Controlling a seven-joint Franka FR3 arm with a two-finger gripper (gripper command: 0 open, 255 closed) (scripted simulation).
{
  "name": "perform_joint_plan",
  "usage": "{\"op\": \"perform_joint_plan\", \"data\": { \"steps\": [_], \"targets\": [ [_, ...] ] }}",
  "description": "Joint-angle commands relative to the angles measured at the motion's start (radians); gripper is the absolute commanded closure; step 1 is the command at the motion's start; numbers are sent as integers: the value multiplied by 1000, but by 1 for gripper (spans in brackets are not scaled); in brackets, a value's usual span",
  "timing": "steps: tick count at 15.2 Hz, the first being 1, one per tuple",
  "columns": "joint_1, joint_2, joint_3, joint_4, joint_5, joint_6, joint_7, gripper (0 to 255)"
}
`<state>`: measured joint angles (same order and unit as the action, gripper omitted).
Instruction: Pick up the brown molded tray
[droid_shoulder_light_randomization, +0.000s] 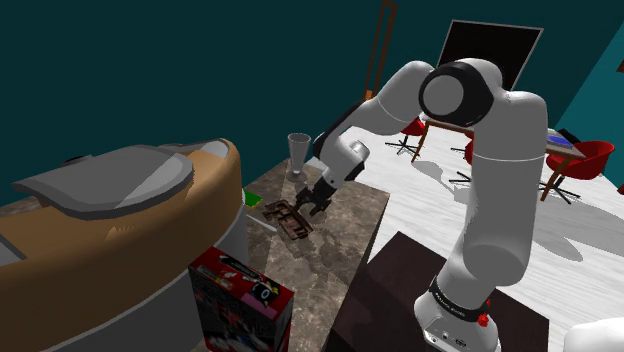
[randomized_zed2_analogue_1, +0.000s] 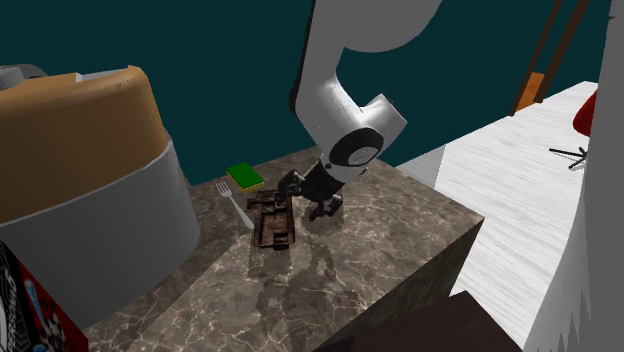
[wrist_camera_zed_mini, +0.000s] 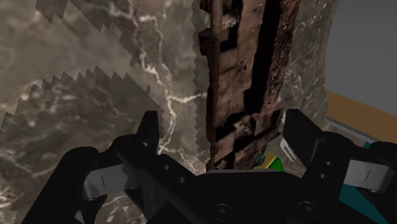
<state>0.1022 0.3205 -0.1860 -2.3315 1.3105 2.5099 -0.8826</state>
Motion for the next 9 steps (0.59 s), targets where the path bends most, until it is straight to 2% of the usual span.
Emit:
{"op": "perform_joint_plan", "data": {
  "steps": [1,2,3,9],
  "targets": [
    [-3,19,4,7,19,2,-21,0],
    [-3,19,4,7,19,2,-21,0],
    [-3,21,5,9,20,3,-21,255],
    [-3,21,5,9,21,3,-22,255]
  ]
}}
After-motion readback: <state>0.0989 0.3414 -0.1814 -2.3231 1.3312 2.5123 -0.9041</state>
